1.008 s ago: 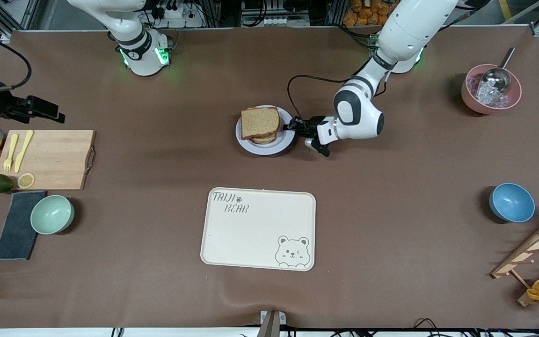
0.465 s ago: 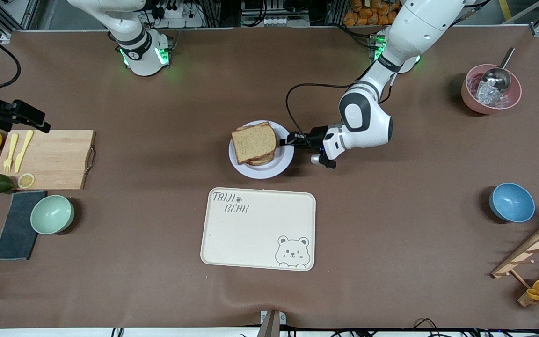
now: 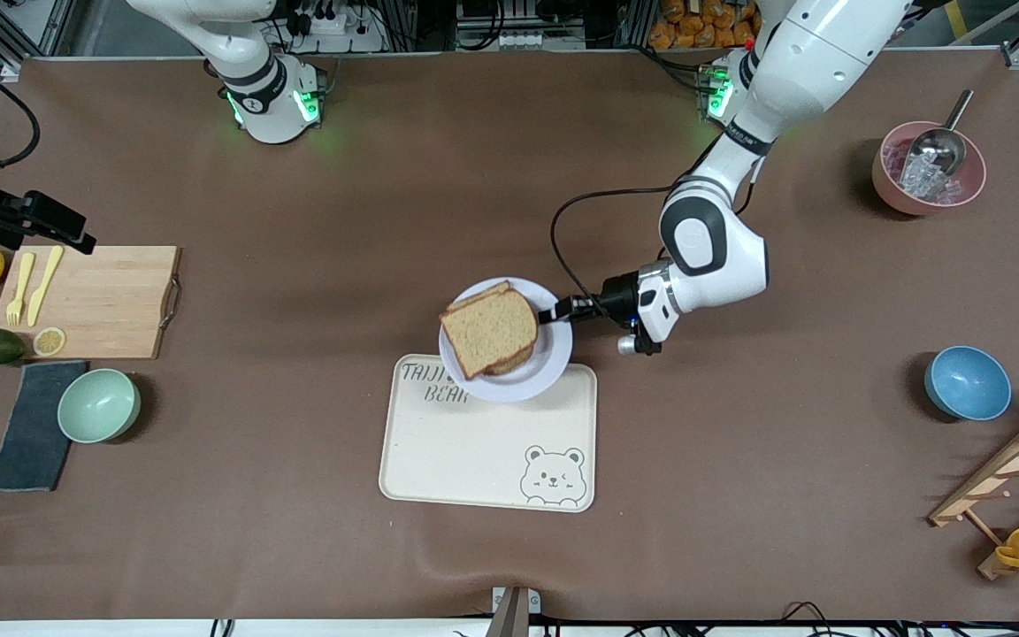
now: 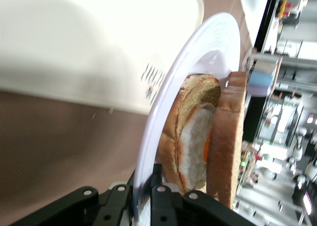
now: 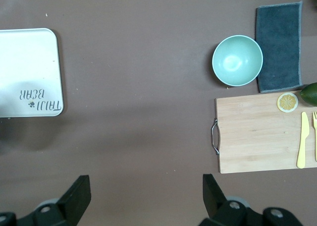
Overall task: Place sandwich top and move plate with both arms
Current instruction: 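Slide the plate with the left gripper onto the white bear tray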
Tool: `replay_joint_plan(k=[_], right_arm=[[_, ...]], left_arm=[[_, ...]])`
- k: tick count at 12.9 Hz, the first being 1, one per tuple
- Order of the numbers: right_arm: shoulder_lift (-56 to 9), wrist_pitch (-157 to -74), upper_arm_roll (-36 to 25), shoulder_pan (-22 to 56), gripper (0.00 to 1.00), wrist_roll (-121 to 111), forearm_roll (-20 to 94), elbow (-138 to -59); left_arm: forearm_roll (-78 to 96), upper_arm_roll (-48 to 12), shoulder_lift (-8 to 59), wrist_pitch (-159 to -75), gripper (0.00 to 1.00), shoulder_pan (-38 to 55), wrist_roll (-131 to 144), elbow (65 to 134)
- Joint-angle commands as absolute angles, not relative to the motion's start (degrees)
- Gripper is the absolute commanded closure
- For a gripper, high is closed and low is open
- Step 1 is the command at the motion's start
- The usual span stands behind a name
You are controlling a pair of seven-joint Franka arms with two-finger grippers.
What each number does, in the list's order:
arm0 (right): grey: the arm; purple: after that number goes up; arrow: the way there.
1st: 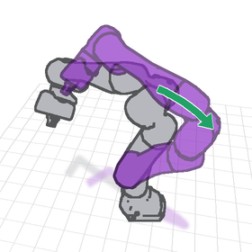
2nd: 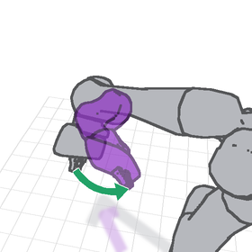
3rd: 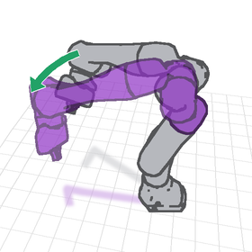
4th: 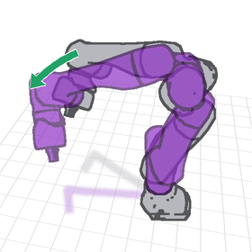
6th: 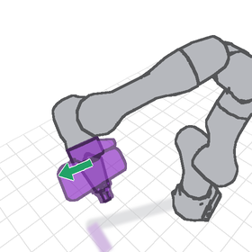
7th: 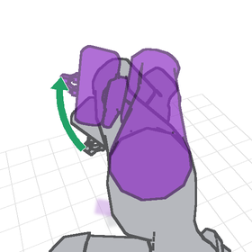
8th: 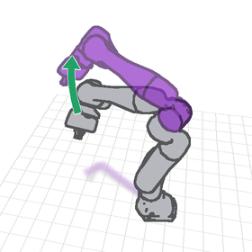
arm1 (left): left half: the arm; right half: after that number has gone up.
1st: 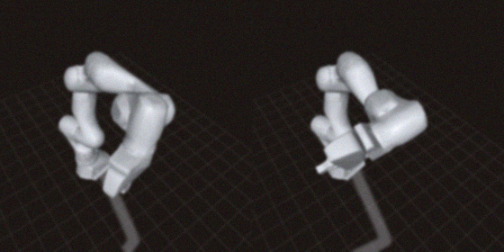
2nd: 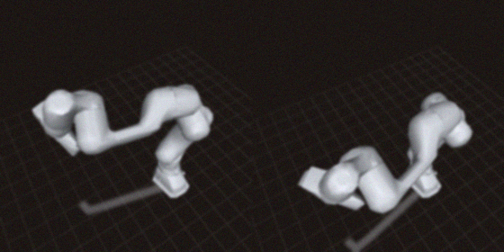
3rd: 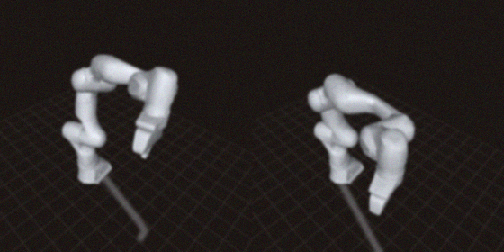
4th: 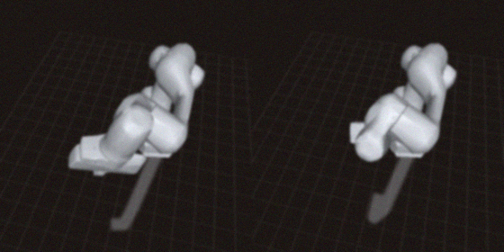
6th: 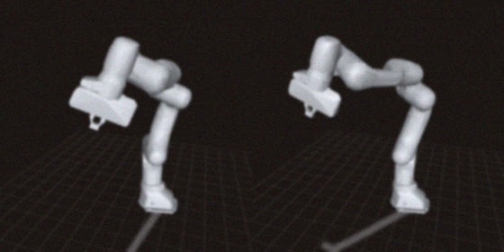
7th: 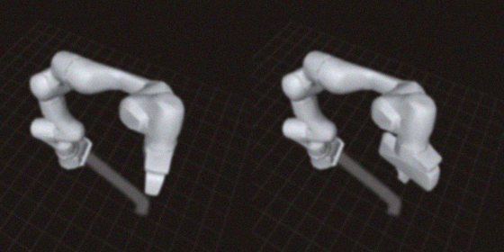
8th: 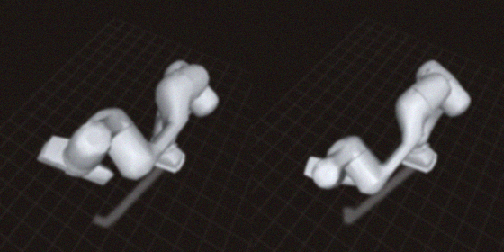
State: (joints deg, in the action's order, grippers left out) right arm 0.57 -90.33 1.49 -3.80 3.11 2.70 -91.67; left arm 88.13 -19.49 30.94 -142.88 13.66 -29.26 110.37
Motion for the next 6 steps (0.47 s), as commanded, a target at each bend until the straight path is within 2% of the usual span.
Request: replay_joint_plan(k=[1,6], right_arm=[[1.23,-90.0,2.2,-4.31,0.0,4.57,0.97,-91.85],[1.23,-89.47,2.11,-4.39,0.0,4.57,0.97,-92.11]], left_arm=[[89.03,-19.69,36.37,-147.2,1.0,15.11,-25.67,101.72],[89.12,-19.43,46.83,-156.34,1.0,20.3,-20.04,88.53]])
